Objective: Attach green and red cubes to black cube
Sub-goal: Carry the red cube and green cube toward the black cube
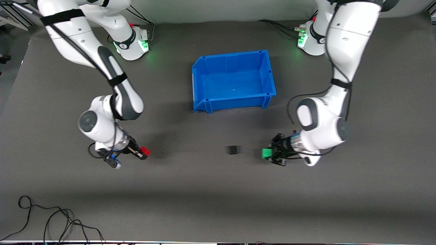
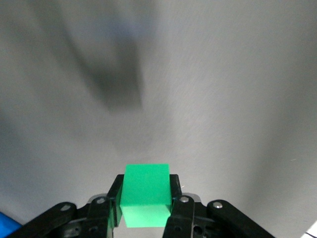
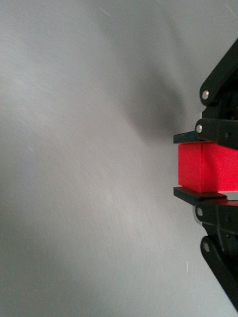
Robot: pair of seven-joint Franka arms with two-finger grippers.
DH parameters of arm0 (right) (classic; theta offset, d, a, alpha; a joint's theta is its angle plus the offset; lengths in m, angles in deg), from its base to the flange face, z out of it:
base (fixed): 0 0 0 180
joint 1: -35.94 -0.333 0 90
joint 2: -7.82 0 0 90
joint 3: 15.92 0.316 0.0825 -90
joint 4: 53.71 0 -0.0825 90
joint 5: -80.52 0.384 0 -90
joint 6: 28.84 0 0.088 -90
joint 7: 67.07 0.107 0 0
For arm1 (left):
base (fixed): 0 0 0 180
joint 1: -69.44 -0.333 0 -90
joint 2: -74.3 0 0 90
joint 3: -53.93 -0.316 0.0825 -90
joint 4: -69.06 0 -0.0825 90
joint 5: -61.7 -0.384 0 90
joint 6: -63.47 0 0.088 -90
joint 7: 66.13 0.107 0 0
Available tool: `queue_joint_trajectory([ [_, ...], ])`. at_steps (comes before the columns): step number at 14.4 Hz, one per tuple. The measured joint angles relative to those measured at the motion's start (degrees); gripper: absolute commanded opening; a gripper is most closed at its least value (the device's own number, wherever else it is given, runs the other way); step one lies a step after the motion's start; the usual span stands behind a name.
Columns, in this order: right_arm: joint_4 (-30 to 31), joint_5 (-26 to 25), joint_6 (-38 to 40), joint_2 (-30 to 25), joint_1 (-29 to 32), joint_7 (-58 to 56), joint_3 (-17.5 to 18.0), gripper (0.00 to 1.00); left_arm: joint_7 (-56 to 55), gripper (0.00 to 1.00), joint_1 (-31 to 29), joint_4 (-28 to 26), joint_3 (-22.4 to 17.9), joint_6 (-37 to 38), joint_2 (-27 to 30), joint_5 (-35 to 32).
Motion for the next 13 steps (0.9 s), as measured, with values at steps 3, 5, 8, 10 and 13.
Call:
queue_joint_trajectory([
  [3,-4.67,0.02,4.18,0.88,-4.41,16.50,0.04,0.00,-3.44,0.19,3.67,0.86,-0.02,-2.76,-2.33,-0.04],
  [5,-9.93,0.01,9.84,2.61,-5.42,26.08,0.04,0.00,-5.94,0.19,5.21,1.23,-0.03,-3.77,-3.45,-0.05],
  [8,-18.08,0.01,17.59,5.44,-5.71,36.78,0.05,0.00,-10.42,0.19,7.03,1.38,-0.03,-7.43,-4.88,-0.09],
  [10,-20.85,-0.07,19.27,6.80,-6.97,42.11,0.05,0.00,-12.70,0.19,7.62,2.17,-0.04,-7.89,-5.88,-0.09],
  [13,-23.44,-2.68,19.36,9.74,-10.75,51.30,0.05,0.00,-14.92,0.19,8.61,4.27,-0.04,-8.49,-7.76,-0.10],
])
